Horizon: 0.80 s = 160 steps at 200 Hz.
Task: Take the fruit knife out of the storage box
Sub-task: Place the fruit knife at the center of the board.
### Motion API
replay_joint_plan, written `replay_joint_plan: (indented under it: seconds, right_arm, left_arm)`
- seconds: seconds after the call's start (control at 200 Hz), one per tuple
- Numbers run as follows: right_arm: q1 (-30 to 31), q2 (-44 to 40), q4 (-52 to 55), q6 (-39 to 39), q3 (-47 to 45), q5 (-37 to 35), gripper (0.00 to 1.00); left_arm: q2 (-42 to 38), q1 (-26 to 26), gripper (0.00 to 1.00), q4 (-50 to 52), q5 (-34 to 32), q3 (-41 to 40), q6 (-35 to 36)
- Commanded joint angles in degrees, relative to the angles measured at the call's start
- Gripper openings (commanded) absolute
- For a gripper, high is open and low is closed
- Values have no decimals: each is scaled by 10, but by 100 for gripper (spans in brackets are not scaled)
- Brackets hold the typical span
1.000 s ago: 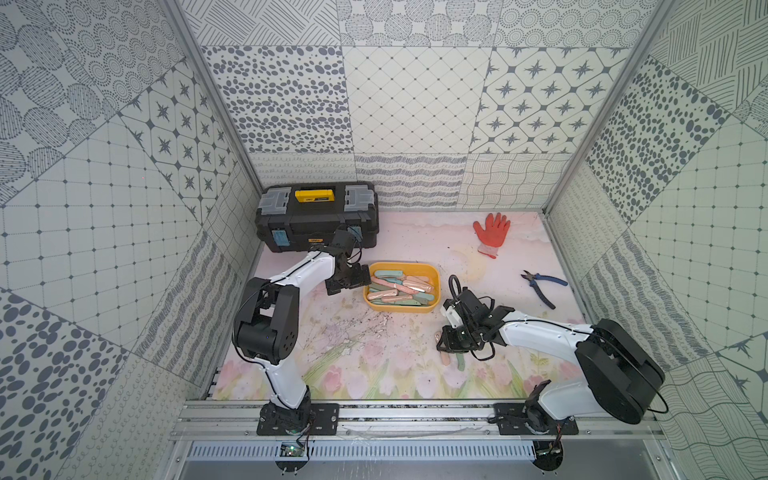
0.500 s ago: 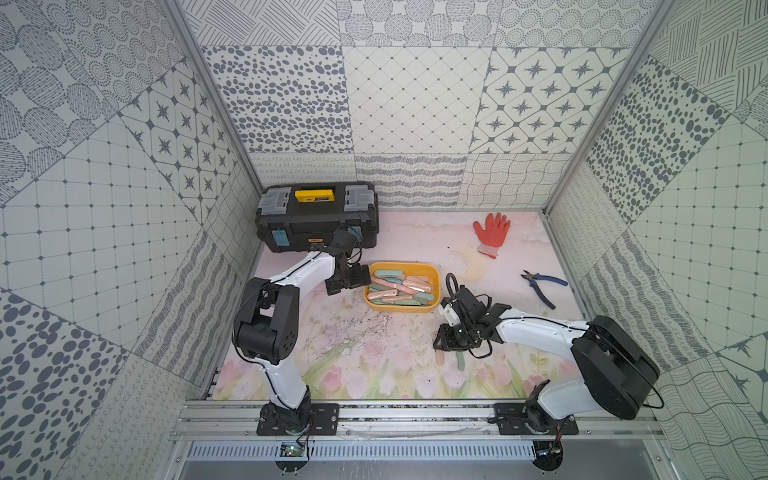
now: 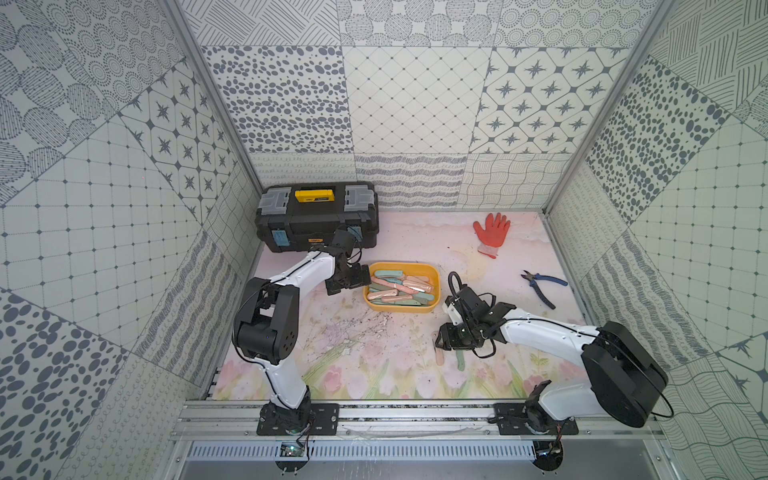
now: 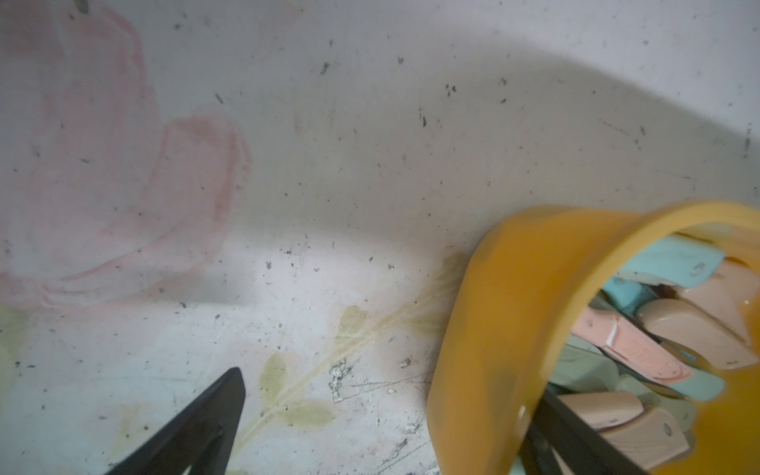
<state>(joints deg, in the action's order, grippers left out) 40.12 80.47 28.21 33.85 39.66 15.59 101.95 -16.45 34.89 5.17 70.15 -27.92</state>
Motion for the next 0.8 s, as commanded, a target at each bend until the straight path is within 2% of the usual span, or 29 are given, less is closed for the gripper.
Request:
replay_joint_plan:
  seconds: [0.0,0.27,0.475,0.605,0.795]
  right_arm:
    - [1,-21,33,-7,33,-20,55]
    - [-11,-33,73,-68,108,-33,56]
    - [-60,2,113,-178,214,-25,56]
    - [-86,52,123,-234,295,18,57]
    - [-87,176,186,-322,443,14,56]
  left_arm:
    - [-6,-1,98,5,-13,-2,-4]
    - [-7,-1,98,6,-17,-4,-3]
    - [-6,0,98,8,-16,-1,-2]
    - [-6,-1,98,7,-16,-1,-1]
    - [-6,-1,98,10,-14,1,-1]
